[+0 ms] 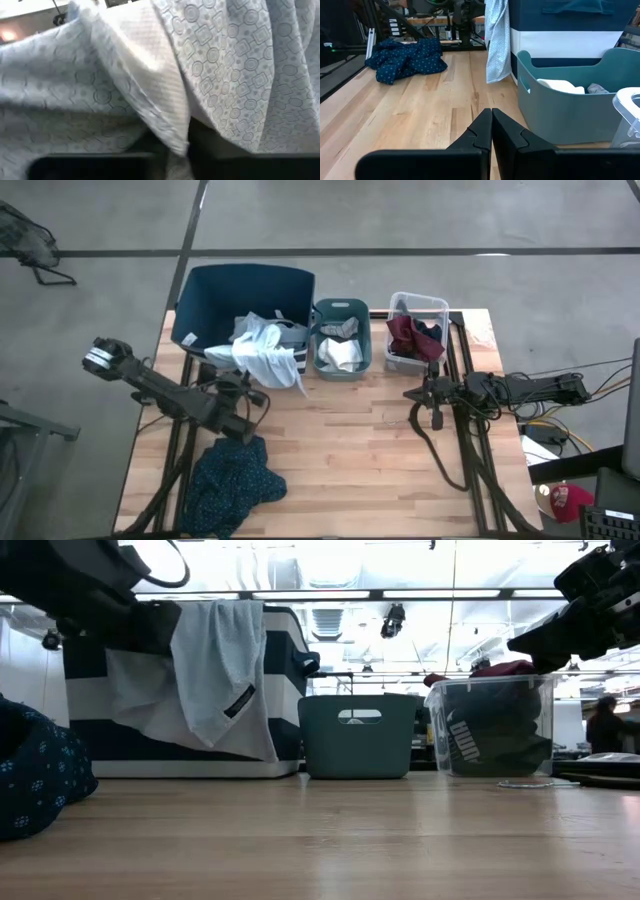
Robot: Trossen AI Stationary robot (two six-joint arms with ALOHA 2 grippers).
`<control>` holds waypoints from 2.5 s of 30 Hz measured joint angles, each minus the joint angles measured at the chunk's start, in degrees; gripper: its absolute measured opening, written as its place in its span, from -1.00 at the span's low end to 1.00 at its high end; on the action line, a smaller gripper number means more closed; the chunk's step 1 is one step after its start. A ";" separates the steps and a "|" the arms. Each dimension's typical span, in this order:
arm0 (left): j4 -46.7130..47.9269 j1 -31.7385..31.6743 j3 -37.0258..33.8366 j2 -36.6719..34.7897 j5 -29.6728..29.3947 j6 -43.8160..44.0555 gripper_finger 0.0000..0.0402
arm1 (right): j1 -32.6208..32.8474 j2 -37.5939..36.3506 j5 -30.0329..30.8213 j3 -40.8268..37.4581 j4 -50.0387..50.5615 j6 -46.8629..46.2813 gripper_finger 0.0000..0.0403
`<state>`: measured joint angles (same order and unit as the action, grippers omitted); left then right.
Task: Pick & Place Cloths
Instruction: Put the light blue polo shirt into the blue bin
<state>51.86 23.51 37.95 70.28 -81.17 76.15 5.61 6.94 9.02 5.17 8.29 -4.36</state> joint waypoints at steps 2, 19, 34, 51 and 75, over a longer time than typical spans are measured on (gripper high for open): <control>-0.44 0.00 0.63 0.00 0.54 -2.64 -0.92 | 0.01 0.00 0.00 0.00 0.00 -0.07 -0.96; -1.49 2.83 21.61 -0.09 -0.29 -38.36 -0.99 | 0.00 0.00 0.00 0.00 0.00 0.00 -0.96; -1.46 -15.67 48.94 -0.15 -8.82 -75.73 -0.98 | 0.00 0.00 0.00 0.00 0.00 -0.05 -0.96; -12.31 -46.96 55.58 0.62 25.02 -82.33 -0.97 | 0.02 0.00 0.00 0.00 0.01 0.01 -0.96; 8.40 -42.93 45.54 -4.65 50.97 -62.19 -0.13 | 0.01 0.00 0.00 0.00 0.00 0.00 -0.96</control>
<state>60.25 -19.42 83.48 65.63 -30.20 13.96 5.61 6.94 9.02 5.17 8.29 -4.36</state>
